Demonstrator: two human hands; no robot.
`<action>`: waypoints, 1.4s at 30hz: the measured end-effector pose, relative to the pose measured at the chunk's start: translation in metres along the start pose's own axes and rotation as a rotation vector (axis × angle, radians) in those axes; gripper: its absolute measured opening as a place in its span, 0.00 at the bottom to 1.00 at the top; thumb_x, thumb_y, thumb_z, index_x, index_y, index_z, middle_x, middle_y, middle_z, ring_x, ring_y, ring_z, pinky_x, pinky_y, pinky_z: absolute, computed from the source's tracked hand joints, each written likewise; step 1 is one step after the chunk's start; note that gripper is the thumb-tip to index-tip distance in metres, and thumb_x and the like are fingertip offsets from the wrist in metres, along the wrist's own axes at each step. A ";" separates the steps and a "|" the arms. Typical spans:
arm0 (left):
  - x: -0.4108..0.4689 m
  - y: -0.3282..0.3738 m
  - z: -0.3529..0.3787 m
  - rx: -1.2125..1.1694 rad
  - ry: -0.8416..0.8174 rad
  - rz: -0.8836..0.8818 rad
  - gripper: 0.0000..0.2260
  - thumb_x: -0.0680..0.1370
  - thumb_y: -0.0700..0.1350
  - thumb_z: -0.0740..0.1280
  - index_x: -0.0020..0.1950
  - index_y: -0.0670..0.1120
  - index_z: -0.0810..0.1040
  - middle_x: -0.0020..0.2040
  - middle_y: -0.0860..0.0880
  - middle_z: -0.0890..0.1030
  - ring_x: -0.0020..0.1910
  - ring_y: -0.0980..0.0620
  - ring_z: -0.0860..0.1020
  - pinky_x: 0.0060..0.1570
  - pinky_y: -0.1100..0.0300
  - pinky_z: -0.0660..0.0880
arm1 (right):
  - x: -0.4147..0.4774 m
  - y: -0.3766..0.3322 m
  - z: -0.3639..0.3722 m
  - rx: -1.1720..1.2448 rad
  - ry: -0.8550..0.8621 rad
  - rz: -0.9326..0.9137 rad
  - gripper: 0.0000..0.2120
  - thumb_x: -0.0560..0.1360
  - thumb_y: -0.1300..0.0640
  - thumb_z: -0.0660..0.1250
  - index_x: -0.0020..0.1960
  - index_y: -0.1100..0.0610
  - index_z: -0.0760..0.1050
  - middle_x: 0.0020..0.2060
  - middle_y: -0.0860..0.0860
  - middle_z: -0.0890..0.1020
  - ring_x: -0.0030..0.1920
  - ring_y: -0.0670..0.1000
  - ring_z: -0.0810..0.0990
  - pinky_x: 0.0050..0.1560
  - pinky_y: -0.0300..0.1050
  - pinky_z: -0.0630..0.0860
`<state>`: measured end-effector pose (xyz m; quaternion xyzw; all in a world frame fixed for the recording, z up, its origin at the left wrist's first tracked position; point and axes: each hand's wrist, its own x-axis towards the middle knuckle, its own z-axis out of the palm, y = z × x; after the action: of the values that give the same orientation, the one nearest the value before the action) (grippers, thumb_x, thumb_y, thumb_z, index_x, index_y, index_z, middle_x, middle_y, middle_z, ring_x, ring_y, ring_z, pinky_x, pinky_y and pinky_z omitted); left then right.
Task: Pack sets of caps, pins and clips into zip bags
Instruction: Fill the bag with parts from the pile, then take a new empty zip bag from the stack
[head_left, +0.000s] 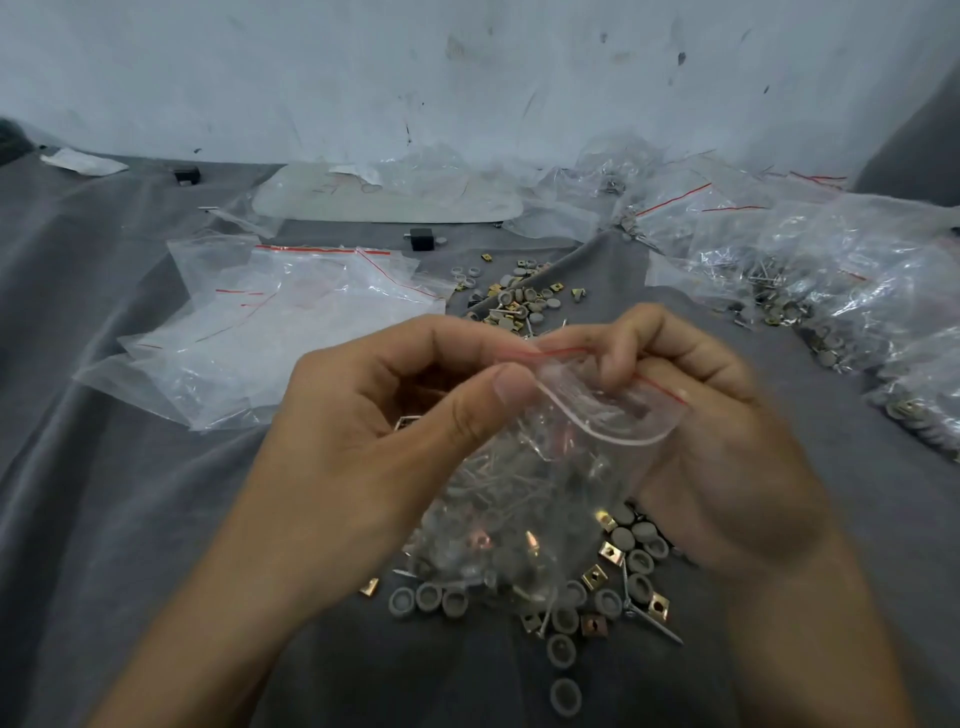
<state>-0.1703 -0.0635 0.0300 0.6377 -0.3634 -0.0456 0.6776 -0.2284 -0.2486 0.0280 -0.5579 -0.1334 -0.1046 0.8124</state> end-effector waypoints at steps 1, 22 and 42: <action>0.000 -0.001 -0.001 -0.022 0.005 -0.012 0.04 0.74 0.49 0.77 0.48 0.54 0.86 0.46 0.49 0.87 0.49 0.47 0.85 0.52 0.55 0.82 | 0.000 0.000 0.000 0.020 0.005 0.014 0.10 0.73 0.61 0.63 0.37 0.53 0.80 0.51 0.55 0.86 0.50 0.52 0.86 0.42 0.43 0.81; 0.000 -0.014 -0.006 0.271 0.140 0.052 0.06 0.73 0.56 0.74 0.48 0.59 0.85 0.41 0.53 0.85 0.38 0.51 0.81 0.39 0.56 0.78 | -0.007 -0.028 0.016 -1.241 0.065 -0.145 0.06 0.74 0.43 0.74 0.48 0.41 0.81 0.44 0.37 0.83 0.45 0.40 0.83 0.43 0.33 0.76; -0.005 -0.016 -0.009 0.400 0.066 0.089 0.05 0.78 0.57 0.70 0.51 0.59 0.83 0.42 0.56 0.84 0.38 0.56 0.80 0.36 0.58 0.75 | -0.004 -0.022 0.027 -1.334 0.116 -0.221 0.03 0.71 0.47 0.72 0.42 0.45 0.82 0.40 0.39 0.82 0.46 0.43 0.82 0.47 0.48 0.77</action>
<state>-0.1628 -0.0562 0.0136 0.7441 -0.3708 0.0785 0.5501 -0.2420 -0.2309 0.0548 -0.9163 -0.0526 -0.2768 0.2847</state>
